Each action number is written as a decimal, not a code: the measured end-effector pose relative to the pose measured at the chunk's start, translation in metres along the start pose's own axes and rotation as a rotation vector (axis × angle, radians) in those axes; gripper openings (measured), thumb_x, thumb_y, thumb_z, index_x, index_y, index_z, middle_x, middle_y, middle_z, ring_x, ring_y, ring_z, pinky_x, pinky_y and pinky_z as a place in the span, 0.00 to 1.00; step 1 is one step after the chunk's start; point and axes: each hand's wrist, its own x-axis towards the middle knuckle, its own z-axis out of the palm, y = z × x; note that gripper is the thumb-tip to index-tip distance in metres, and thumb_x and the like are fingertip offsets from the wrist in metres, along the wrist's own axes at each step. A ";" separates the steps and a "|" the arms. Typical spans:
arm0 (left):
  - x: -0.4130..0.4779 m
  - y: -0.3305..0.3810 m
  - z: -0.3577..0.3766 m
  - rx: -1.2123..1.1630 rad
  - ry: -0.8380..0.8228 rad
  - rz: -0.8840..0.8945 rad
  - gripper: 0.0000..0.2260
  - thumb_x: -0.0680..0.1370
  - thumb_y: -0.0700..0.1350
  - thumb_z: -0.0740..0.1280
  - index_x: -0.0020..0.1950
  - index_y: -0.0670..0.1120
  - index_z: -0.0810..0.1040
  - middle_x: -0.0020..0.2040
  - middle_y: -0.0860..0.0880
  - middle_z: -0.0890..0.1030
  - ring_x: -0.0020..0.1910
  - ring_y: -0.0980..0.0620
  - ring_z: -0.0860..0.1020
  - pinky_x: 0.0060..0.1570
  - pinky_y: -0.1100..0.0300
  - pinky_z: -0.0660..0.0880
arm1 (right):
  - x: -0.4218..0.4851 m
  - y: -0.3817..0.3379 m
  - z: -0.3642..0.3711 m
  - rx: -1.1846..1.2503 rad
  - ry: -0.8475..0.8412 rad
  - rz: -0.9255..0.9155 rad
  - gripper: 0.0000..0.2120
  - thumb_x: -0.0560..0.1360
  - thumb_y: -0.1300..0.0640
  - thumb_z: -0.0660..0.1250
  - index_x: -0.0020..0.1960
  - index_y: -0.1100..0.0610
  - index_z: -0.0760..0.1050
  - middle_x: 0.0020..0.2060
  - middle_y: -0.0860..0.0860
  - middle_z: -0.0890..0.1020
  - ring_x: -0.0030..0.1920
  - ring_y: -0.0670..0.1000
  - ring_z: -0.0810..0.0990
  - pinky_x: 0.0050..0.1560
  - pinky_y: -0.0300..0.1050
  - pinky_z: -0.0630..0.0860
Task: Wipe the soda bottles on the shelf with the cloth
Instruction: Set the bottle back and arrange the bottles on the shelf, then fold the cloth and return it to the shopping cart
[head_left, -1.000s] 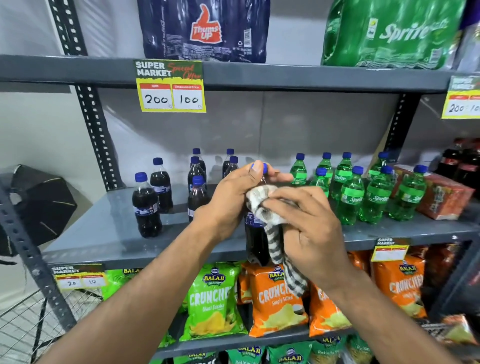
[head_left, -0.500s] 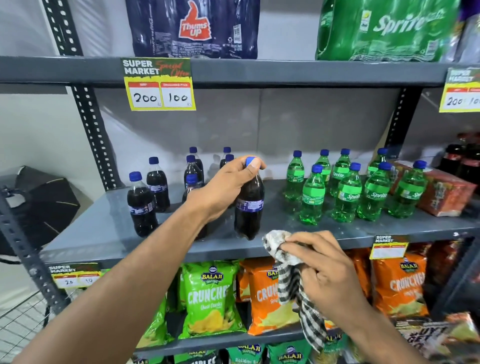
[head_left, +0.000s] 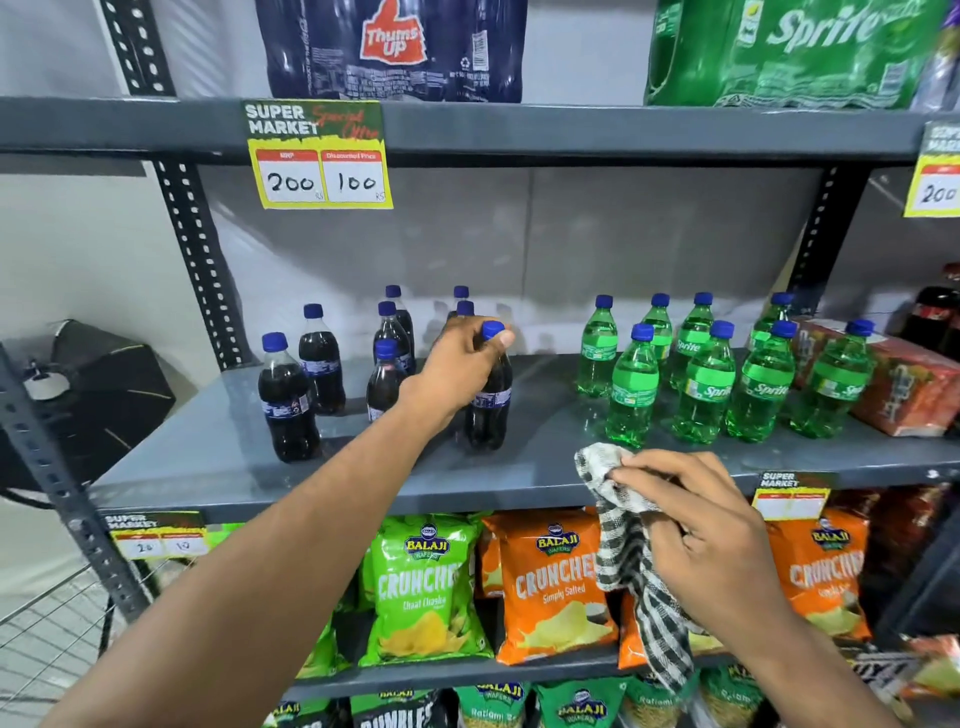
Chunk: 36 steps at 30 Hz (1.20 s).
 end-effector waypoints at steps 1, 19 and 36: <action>0.001 -0.002 0.001 -0.001 0.011 -0.012 0.09 0.81 0.46 0.66 0.57 0.43 0.80 0.56 0.43 0.78 0.52 0.49 0.77 0.55 0.58 0.73 | -0.001 0.000 0.000 0.000 -0.002 0.001 0.26 0.66 0.74 0.59 0.56 0.57 0.84 0.54 0.43 0.79 0.57 0.49 0.75 0.58 0.32 0.69; 0.003 -0.017 -0.005 0.052 -0.017 -0.082 0.16 0.82 0.47 0.64 0.69 0.49 0.72 0.63 0.46 0.77 0.60 0.48 0.76 0.65 0.53 0.71 | 0.001 0.007 0.008 0.011 -0.006 0.033 0.26 0.66 0.76 0.62 0.56 0.57 0.84 0.54 0.44 0.79 0.57 0.50 0.75 0.58 0.31 0.70; -0.088 0.062 -0.025 -0.031 -0.388 0.043 0.19 0.84 0.55 0.55 0.59 0.43 0.79 0.55 0.41 0.83 0.49 0.50 0.81 0.47 0.60 0.76 | 0.046 -0.043 0.035 0.300 0.144 0.146 0.20 0.69 0.75 0.74 0.56 0.56 0.84 0.51 0.46 0.80 0.54 0.41 0.79 0.57 0.29 0.71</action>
